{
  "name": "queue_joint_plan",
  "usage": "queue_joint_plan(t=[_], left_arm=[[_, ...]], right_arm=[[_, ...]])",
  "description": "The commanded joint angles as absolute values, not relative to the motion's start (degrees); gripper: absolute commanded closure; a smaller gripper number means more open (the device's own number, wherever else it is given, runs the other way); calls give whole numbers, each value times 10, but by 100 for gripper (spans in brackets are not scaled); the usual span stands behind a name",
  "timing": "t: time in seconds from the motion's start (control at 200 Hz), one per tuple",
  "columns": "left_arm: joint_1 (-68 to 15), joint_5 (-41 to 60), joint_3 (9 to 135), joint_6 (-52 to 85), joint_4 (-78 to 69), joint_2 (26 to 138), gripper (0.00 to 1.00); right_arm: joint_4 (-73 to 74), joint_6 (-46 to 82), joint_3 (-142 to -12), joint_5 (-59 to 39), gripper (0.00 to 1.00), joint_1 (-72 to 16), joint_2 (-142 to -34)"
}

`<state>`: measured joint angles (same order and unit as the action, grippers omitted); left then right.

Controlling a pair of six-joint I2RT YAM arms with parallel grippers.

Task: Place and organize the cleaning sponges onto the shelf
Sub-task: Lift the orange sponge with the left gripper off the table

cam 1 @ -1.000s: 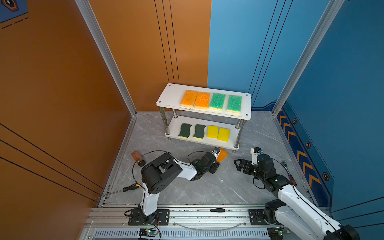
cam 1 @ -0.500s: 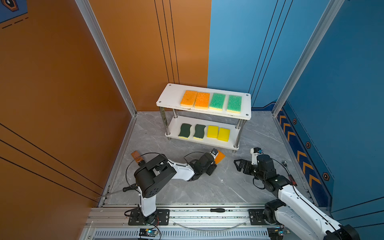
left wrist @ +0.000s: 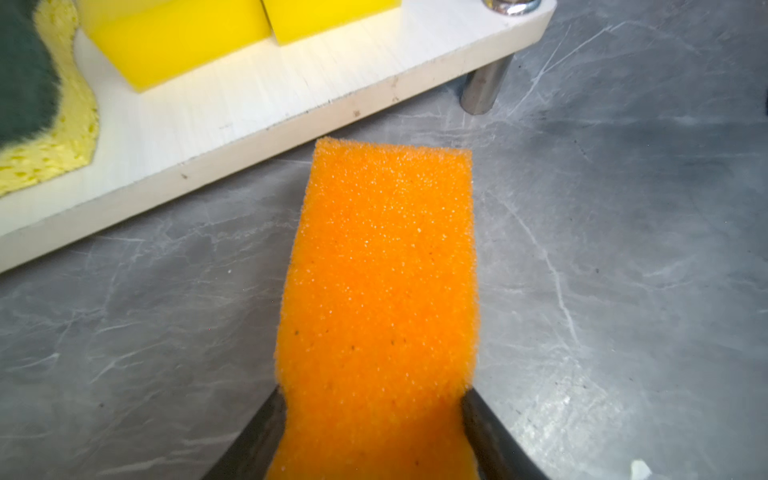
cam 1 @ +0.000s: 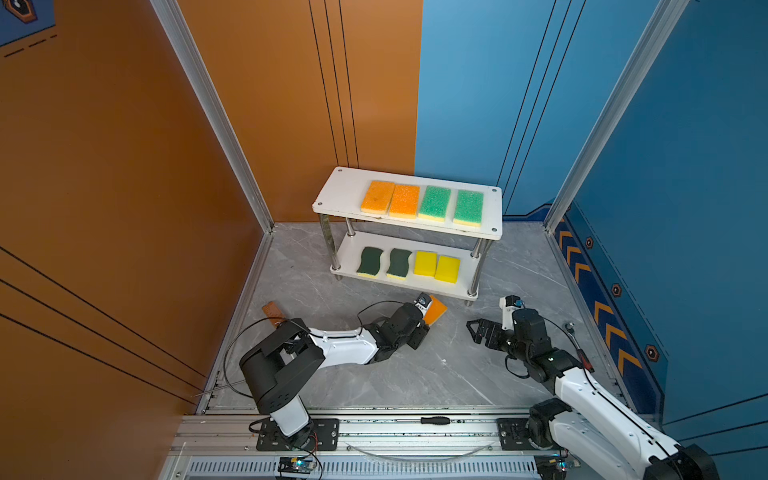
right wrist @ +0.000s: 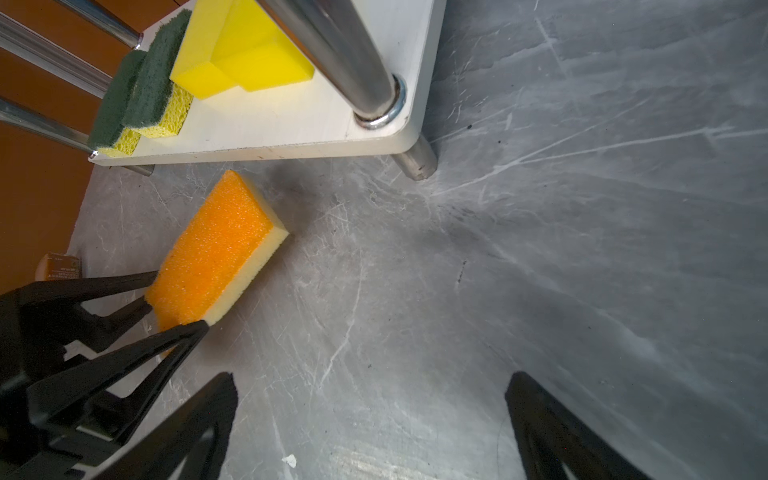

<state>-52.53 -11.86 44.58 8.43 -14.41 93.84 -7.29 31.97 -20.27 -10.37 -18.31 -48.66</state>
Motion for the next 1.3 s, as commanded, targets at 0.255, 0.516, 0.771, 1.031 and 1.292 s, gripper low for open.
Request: queue_joint_plan(t=[0.255,0.516,0.771,1.031,1.292], left_arm=[[-533,-127,450,87,-50,858,42],[-535,-119,466,89,22,801,42],[-534,-125,502,91,121,735,41],[-533,-138,500,99,135,644,40],[-524,-169,504,98,180,591,40]], right_arm=[[-53,329,-195,-112,0,-181,-497],[-44,332,-194,-114,0,-183,-508],[-26,337,-187,-115,0,-185,-520],[-14,336,-188,-120,0,-187,-538],[-8,338,-191,-121,0,-189,-548]])
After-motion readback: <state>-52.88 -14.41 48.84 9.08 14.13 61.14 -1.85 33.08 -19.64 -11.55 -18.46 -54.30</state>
